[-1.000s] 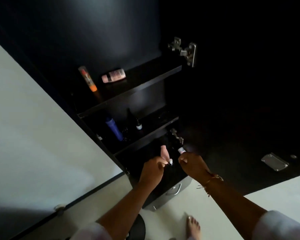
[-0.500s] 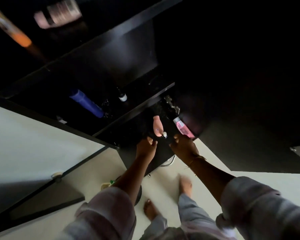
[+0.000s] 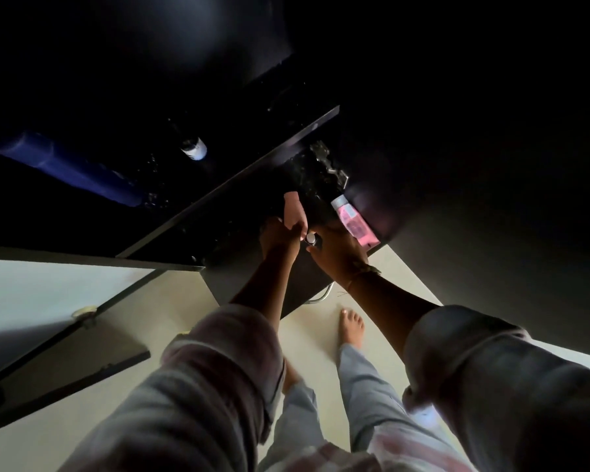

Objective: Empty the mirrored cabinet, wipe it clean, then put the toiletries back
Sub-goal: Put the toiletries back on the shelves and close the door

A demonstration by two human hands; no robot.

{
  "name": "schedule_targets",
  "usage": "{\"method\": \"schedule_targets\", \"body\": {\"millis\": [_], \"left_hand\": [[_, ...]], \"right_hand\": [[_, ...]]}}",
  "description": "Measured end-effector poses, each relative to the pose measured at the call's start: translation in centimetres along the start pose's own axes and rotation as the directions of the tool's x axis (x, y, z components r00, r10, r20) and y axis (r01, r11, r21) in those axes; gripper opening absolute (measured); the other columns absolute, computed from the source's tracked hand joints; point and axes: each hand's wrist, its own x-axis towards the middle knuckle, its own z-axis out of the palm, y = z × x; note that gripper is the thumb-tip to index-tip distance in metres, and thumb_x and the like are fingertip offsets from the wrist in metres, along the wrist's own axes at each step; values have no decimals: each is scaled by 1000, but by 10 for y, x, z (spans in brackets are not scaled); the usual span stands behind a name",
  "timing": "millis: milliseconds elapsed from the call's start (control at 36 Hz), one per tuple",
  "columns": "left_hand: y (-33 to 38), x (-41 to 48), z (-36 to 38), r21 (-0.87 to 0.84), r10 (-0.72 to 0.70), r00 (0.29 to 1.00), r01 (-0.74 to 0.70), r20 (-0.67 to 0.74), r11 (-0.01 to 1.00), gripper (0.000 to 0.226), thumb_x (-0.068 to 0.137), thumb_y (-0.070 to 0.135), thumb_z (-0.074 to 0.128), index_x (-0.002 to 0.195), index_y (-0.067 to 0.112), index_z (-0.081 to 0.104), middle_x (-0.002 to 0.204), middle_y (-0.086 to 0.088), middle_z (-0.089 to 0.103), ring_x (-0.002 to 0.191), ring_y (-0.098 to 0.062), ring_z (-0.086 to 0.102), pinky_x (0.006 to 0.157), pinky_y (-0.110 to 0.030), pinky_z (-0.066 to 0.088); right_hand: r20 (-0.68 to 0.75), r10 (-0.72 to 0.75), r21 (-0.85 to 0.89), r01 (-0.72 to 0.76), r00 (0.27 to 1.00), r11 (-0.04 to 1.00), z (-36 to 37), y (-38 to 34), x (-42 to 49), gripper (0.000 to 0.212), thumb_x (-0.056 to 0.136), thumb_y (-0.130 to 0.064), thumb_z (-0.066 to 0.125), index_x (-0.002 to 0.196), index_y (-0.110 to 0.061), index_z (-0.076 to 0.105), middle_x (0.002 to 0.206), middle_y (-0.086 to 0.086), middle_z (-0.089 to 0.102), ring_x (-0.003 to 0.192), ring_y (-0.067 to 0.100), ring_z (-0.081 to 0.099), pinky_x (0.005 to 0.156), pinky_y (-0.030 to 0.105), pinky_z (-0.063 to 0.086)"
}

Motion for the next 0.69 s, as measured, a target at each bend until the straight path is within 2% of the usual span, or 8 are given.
{"method": "schedule_targets", "body": {"millis": [56, 194, 389, 500, 611, 667, 694], "left_hand": [[2, 3, 4, 4, -8, 1000, 8, 2, 1000, 58, 79, 41, 71, 123, 6, 56, 119, -15, 63, 106, -31, 63, 89, -42, 54], [6, 6, 10, -34, -49, 999, 49, 8, 998, 48, 78, 35, 73, 114, 6, 61, 111, -14, 68, 99, -30, 67, 83, -41, 57], [-1, -6, 1, -134, -94, 995, 96, 22, 986, 33, 79, 25, 74, 104, 6, 67, 100, -12, 71, 86, -23, 67, 68, -26, 49], [-11, -25, -14, -99, -70, 998, 71, 6, 993, 31, 81, 28, 74, 102, 6, 68, 98, -10, 71, 87, -24, 67, 68, -27, 49], [-20, -50, -35, -34, -5, 1000, 5, 19, 999, 33, 82, 33, 73, 105, 9, 70, 100, -10, 72, 92, -26, 68, 78, -36, 56], [-22, -66, -48, -14, 47, 999, -47, 21, 999, 35, 85, 33, 70, 110, 9, 68, 105, -10, 71, 94, -25, 67, 74, -33, 55], [-22, -74, -54, -18, 72, 997, -71, 23, 997, 36, 86, 33, 69, 113, 8, 66, 107, -10, 70, 93, -23, 66, 68, -27, 52]], "right_hand": [[-3, 4, 10, -4, 1000, 1000, 2, 2, 3, 32, 87, -31, 64, 118, -26, 64, 116, 2, 63, 100, 25, 63, 79, 31, 51], [-14, 22, 12, -22, 1000, 1000, 9, 3, 10, 28, 86, -36, 61, 113, -29, 65, 103, 1, 70, 93, 25, 67, 72, 29, 53], [-38, 89, 41, -87, 995, 995, 9, 1, 13, 21, 87, -28, 58, 104, -22, 68, 95, 8, 71, 88, 31, 67, 68, 33, 53], [-42, 134, 114, -129, 990, 985, 4, -3, 1, 24, 86, -34, 59, 102, -18, 69, 95, 11, 72, 90, 32, 67, 75, 40, 56], [-46, 135, 169, -125, 990, 978, -4, -13, -17, 29, 81, -42, 59, 101, -22, 65, 94, 5, 72, 88, 26, 68, 74, 39, 58], [-49, 112, 173, -102, 992, 980, -11, -21, -30, 29, 83, -39, 62, 105, -20, 64, 94, 5, 71, 88, 24, 67, 74, 38, 58], [-60, 102, 193, -88, 993, 977, -15, -26, -36, 27, 84, -38, 63, 104, -19, 64, 93, 4, 71, 87, 22, 67, 74, 37, 58]]}}
